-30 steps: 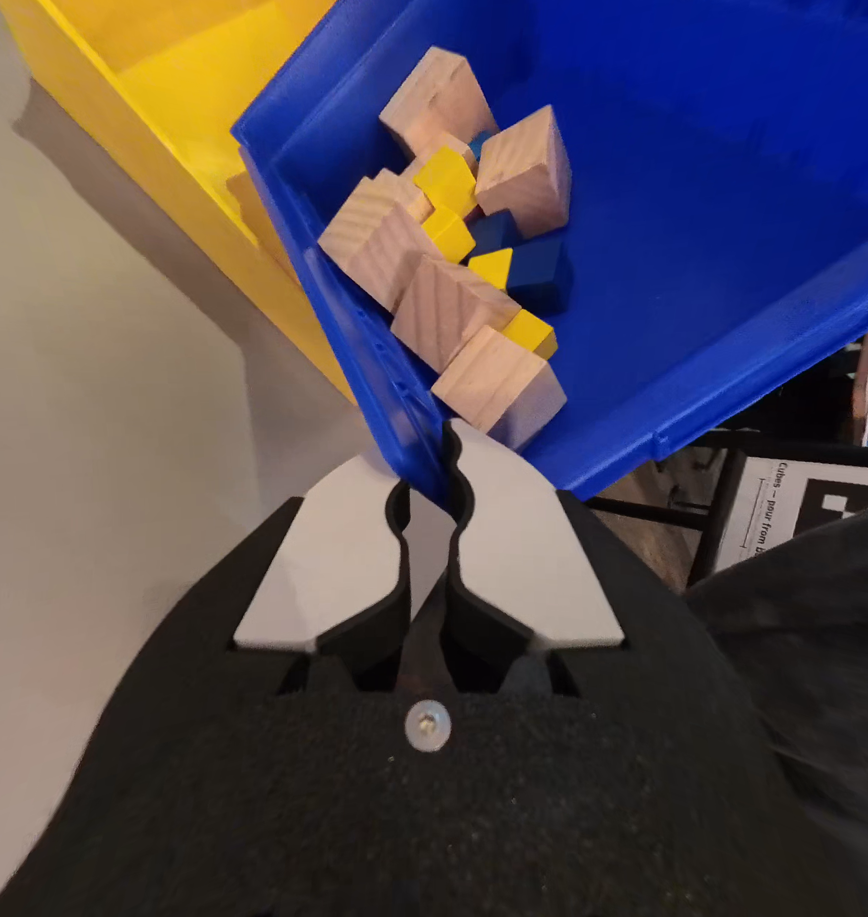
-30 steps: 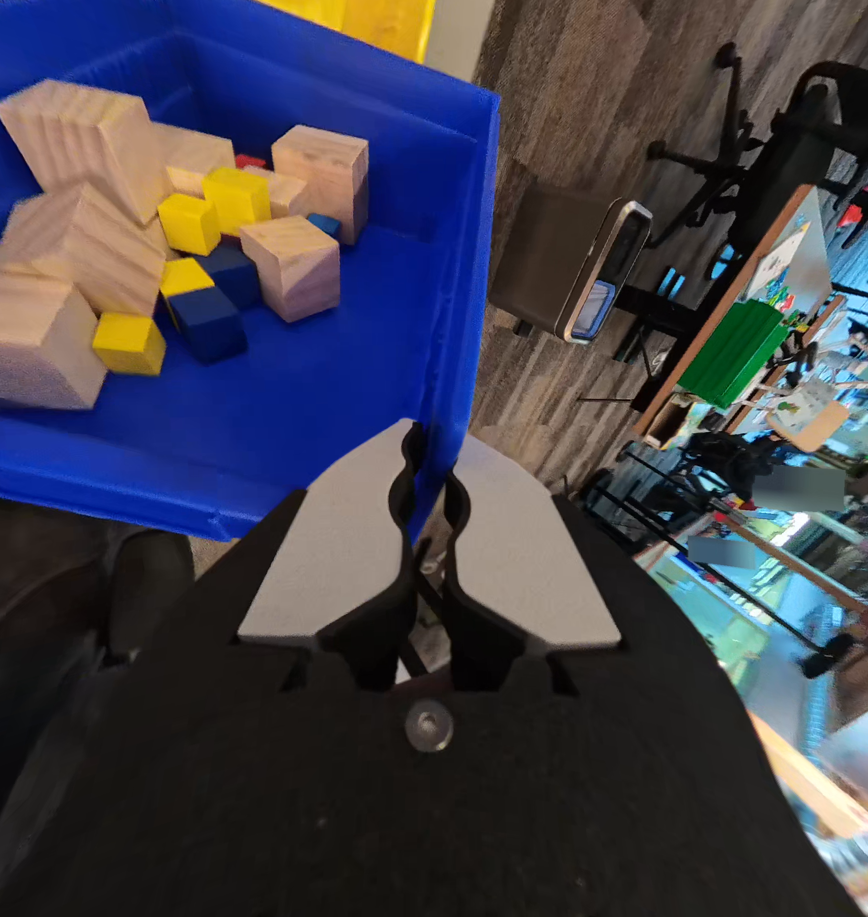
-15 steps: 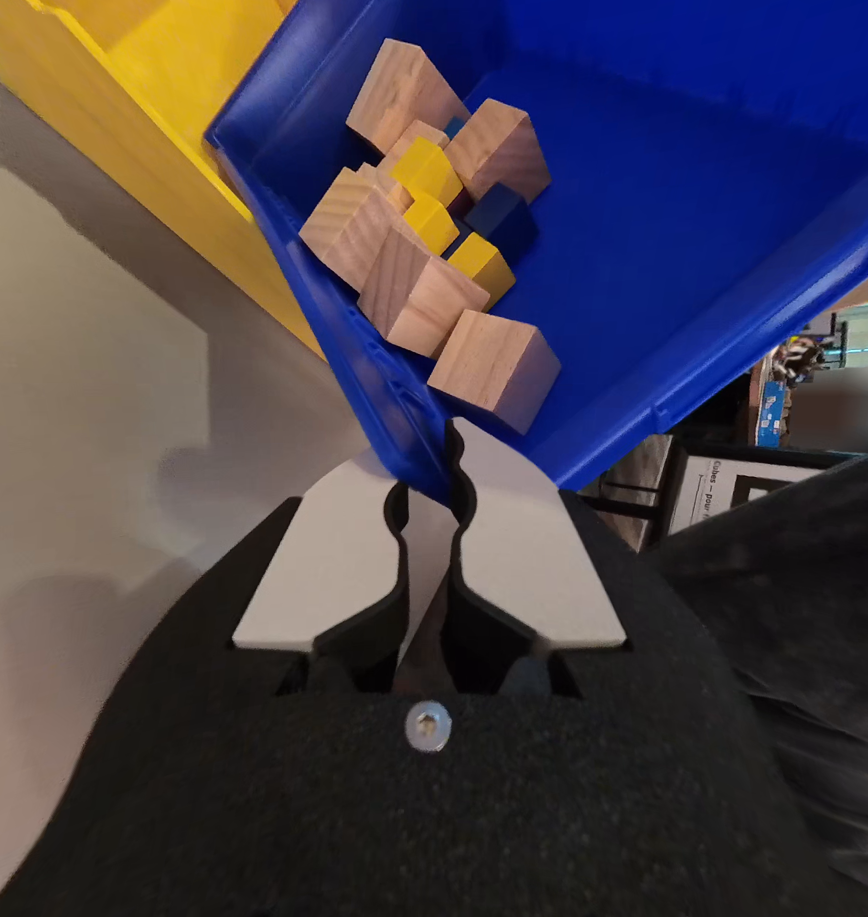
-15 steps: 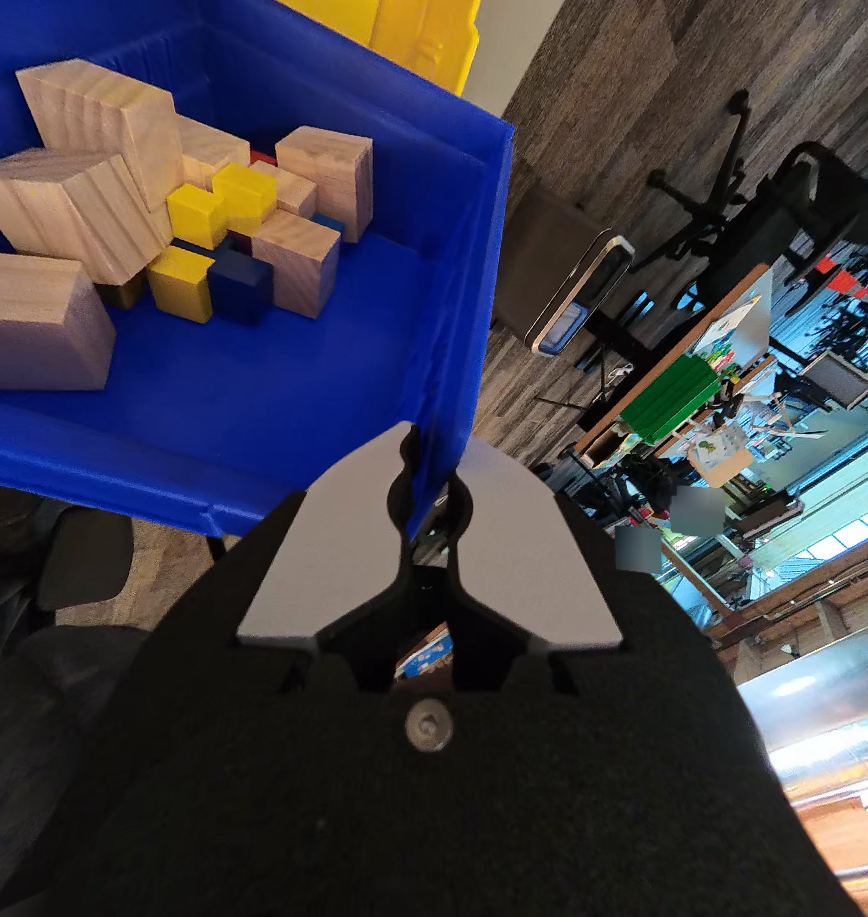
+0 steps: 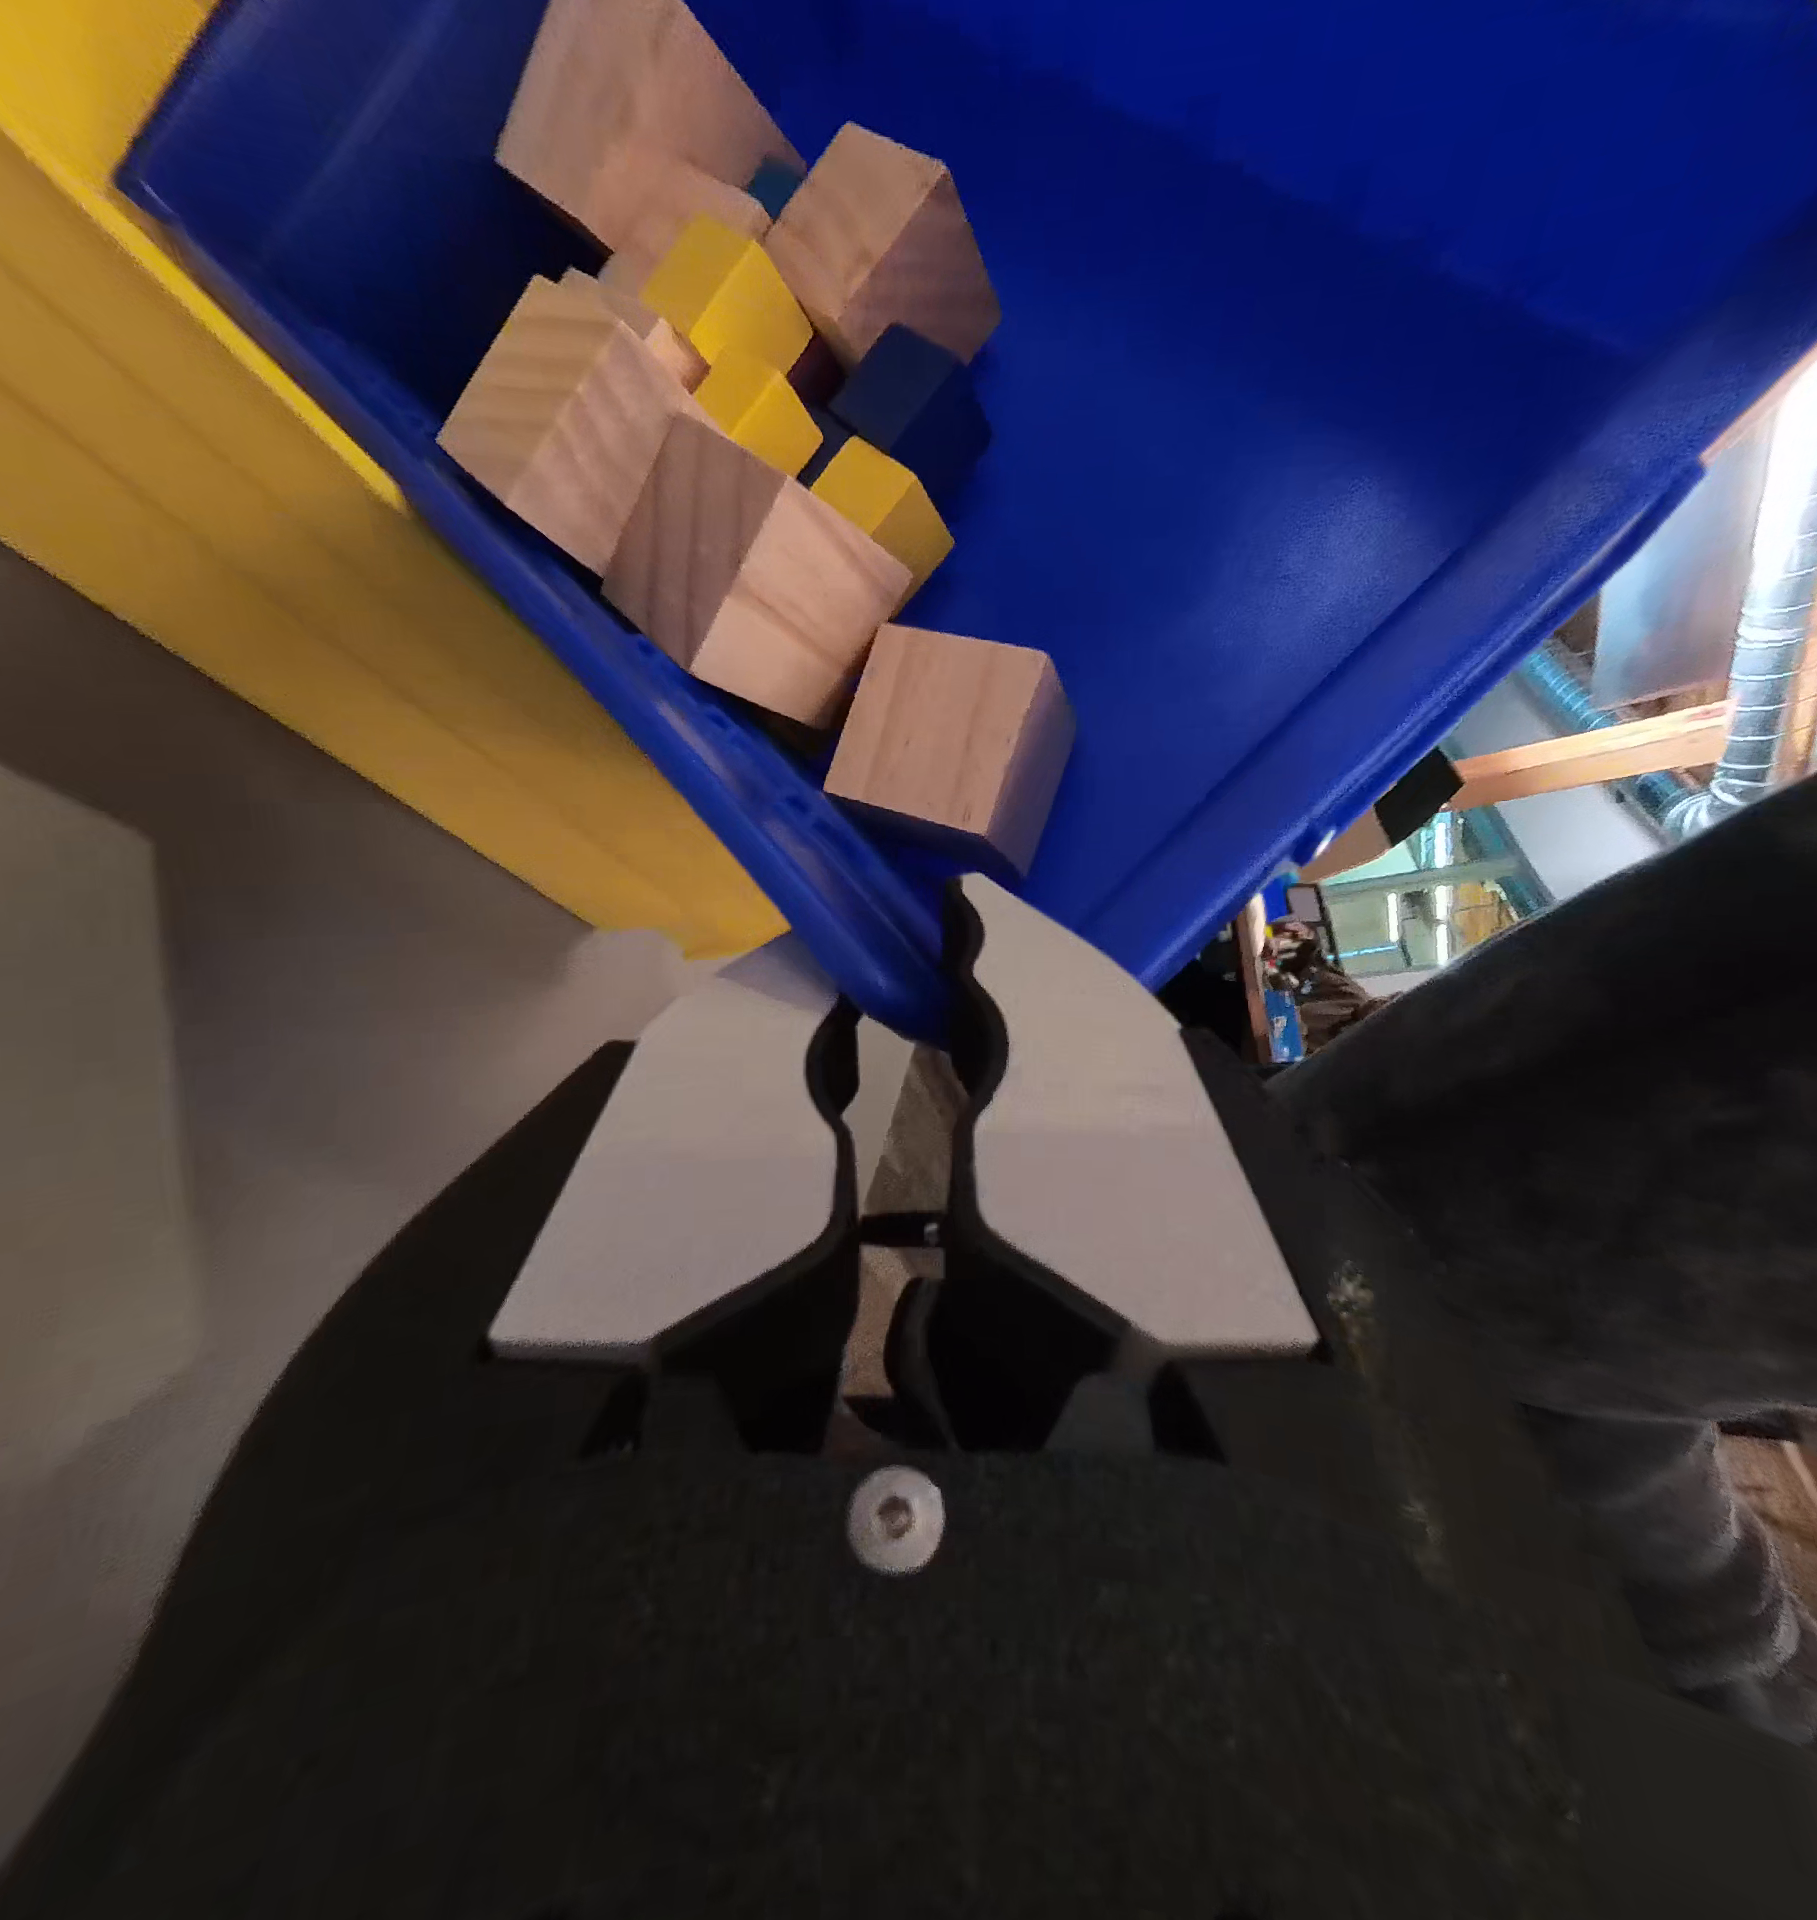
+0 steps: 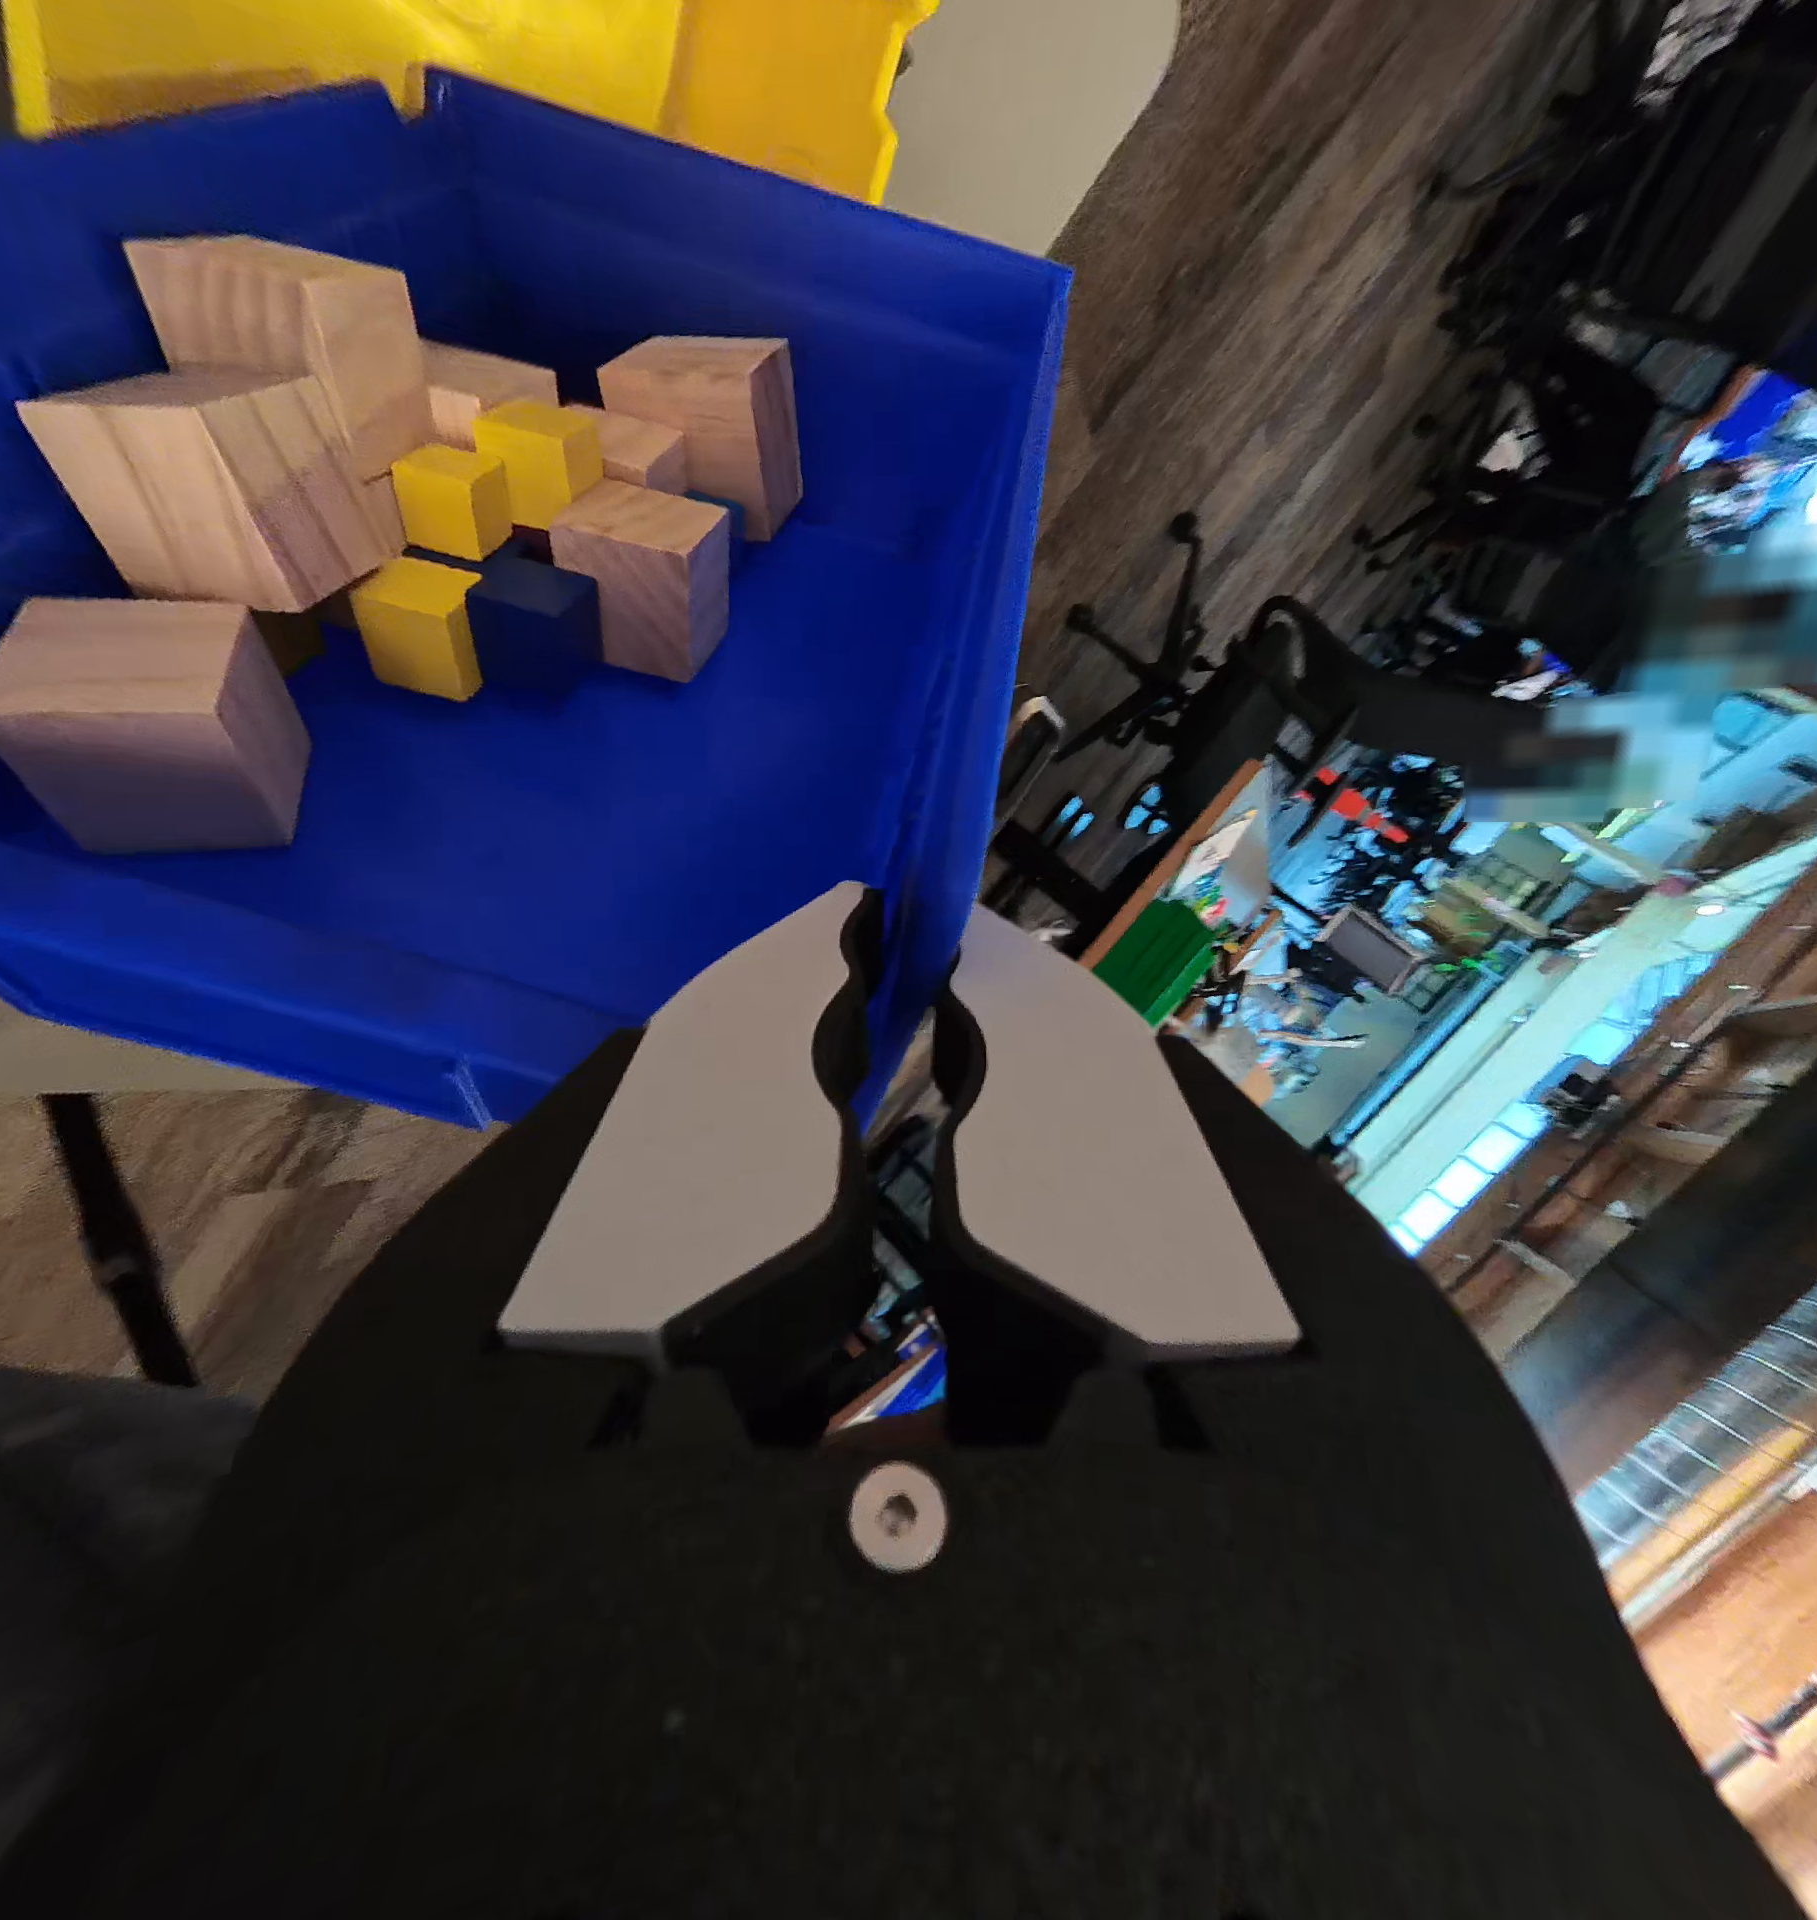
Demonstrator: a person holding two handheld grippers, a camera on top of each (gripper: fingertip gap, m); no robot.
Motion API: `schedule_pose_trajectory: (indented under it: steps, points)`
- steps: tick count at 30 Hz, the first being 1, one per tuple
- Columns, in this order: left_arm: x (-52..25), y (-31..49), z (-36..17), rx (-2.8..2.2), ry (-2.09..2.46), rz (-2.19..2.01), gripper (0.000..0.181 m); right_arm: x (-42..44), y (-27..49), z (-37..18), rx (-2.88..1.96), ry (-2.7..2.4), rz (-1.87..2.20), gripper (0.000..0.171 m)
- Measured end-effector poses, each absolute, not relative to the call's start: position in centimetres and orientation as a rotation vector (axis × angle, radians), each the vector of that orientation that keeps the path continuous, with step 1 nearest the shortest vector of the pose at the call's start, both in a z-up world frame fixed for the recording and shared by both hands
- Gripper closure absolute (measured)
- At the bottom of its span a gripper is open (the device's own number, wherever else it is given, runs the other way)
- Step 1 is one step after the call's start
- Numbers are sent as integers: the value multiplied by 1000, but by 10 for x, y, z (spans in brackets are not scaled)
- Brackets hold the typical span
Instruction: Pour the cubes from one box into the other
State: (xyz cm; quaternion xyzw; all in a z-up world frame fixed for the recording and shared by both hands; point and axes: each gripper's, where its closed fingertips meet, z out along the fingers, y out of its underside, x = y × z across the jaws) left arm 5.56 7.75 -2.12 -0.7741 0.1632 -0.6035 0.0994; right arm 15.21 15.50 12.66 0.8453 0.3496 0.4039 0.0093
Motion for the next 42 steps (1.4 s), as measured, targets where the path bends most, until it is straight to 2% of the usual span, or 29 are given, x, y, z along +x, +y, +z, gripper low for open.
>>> schedule_pose_trajectory:
  steps: [6, 18, 42]
  points:
    - [93, 45, -28, -2140, 273, -2009, 169, 133, 157, 127, 2574, 1273, 1539, 168]
    - [110, 46, -30, -2003, -80, -2164, 170, 120, 170, 118, 2405, 1362, 1671, 168]
    - [158, 35, -19, -2066, -51, -2136, 172, 157, 146, 144, 2484, 1388, 1839, 168]
